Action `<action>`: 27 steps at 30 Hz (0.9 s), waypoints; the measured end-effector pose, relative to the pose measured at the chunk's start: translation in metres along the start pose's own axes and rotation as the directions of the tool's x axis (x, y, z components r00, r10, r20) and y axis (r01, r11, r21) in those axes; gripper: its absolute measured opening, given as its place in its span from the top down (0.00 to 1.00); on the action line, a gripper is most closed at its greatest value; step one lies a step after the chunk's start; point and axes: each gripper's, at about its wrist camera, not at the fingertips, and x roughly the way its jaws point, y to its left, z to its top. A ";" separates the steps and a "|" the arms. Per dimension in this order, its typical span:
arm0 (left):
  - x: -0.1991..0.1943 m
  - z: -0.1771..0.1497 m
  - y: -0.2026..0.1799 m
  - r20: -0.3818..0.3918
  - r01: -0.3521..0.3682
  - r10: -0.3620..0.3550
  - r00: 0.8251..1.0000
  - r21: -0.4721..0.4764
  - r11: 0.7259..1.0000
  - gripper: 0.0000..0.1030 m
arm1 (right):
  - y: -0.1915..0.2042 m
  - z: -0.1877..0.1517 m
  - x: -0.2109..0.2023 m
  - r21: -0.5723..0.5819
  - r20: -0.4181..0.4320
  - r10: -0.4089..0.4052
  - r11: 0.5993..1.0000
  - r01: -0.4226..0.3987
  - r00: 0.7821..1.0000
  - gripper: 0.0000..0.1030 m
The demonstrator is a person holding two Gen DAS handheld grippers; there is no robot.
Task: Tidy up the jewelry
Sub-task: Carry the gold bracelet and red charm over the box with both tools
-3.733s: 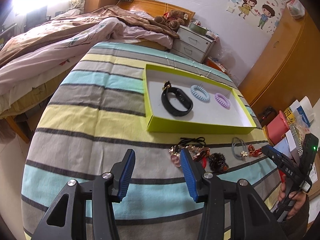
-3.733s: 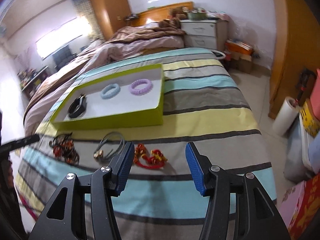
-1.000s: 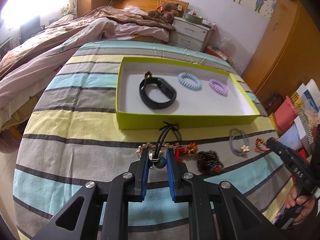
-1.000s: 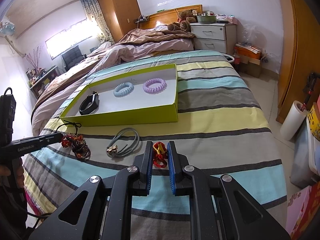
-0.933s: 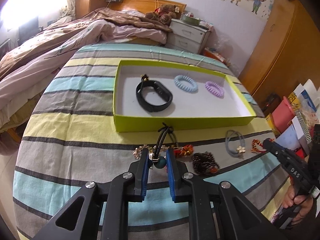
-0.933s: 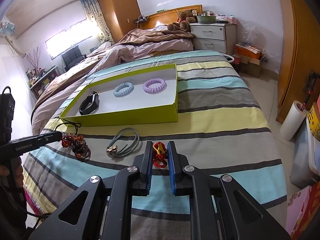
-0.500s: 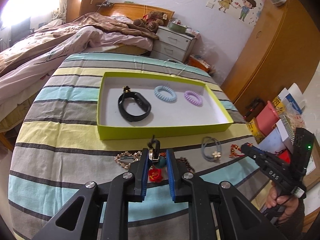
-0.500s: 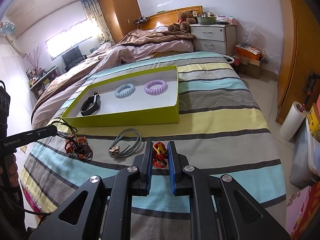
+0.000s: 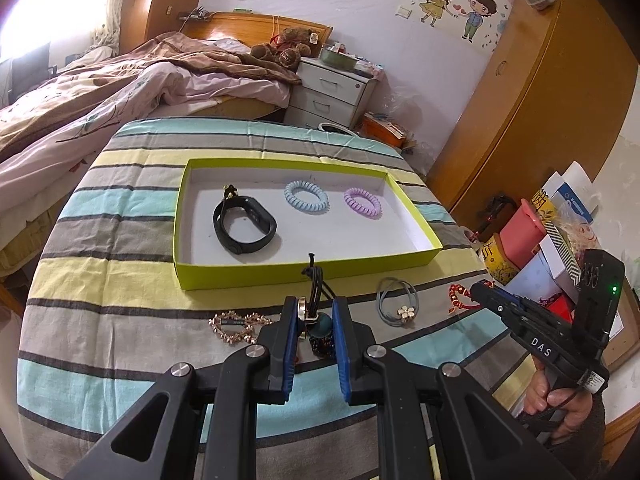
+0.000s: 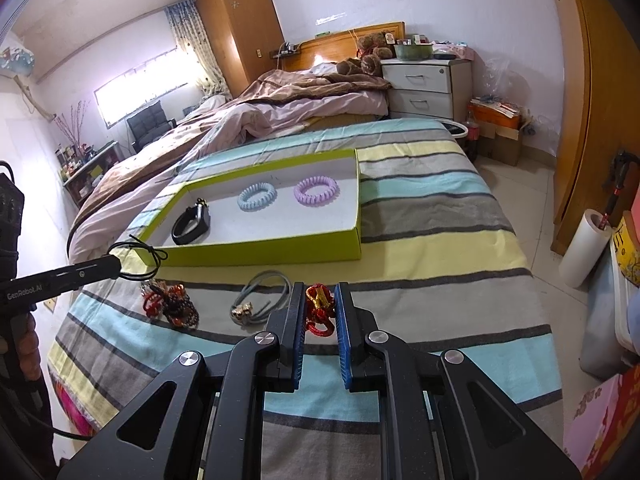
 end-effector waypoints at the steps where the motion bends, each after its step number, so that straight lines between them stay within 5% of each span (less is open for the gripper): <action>1: 0.000 0.002 0.000 0.002 0.003 -0.003 1.000 0.001 1.000 0.84 | 0.002 0.001 -0.002 0.001 0.005 0.002 1.000 -0.002 1.000 0.86; 13: 0.017 0.044 0.007 0.002 0.022 -0.022 1.000 0.002 1.000 0.84 | 0.014 0.041 0.004 0.007 0.052 0.055 0.998 -0.055 0.997 0.86; 27: 0.075 0.087 0.026 -0.047 0.028 -0.030 0.998 -0.047 0.999 0.84 | 0.012 0.073 0.073 0.038 -0.025 0.085 0.996 -0.084 0.996 0.86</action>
